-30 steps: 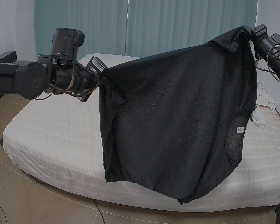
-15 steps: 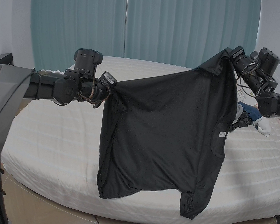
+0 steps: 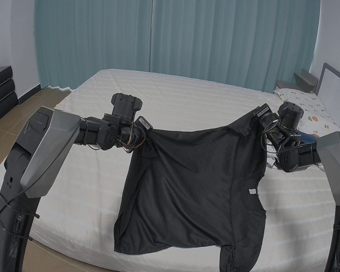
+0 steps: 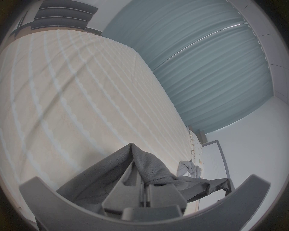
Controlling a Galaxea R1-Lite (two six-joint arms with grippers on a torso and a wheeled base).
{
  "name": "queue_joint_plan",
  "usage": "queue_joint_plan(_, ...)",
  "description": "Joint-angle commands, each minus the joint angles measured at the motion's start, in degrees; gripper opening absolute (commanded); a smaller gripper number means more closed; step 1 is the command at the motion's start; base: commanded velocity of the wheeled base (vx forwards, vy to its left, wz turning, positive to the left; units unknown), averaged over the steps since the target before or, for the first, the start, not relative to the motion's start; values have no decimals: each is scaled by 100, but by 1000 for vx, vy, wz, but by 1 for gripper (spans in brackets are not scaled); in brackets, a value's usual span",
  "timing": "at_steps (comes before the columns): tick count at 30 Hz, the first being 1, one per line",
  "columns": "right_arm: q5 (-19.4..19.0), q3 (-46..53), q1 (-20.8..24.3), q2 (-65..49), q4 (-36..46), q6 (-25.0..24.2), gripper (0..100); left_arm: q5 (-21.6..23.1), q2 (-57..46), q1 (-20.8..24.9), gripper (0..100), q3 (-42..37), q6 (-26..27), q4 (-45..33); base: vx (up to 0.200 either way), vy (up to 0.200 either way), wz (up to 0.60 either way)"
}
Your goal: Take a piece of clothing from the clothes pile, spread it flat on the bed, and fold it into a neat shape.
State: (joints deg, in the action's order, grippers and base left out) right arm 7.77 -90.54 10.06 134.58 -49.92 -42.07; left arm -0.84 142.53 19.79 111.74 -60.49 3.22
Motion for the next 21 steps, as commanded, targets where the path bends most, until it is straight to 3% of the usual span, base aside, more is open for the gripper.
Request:
queue_joint_plan(1,199,-60,14,780,-114,23,0,-109,591,-1,0,285,-7,12,0,0,0)
queue_joint_plan(4,243,-122,14,1026,-132,50,0,-127,767,8,0,285,-7,47,0,0,0)
queue_joint_plan(5,243,-122,23,1140,-132,67,0,-127,855,8,100,285,-7,74,0,0,0)
queue_joint_plan(11,208,-122,84,1571,-106,164,0,-136,1084,8,100,285,-7,214,0,0,0)
queue_joint_plan(12,208,-122,84,1571,-106,164,100,-136,1084,8,100,285,-7,214,0,0,0)
queue_joint_plan(21,155,72,23,1624,-27,436,100,-180,1101,-45,100,285,2,144,0,0,0)
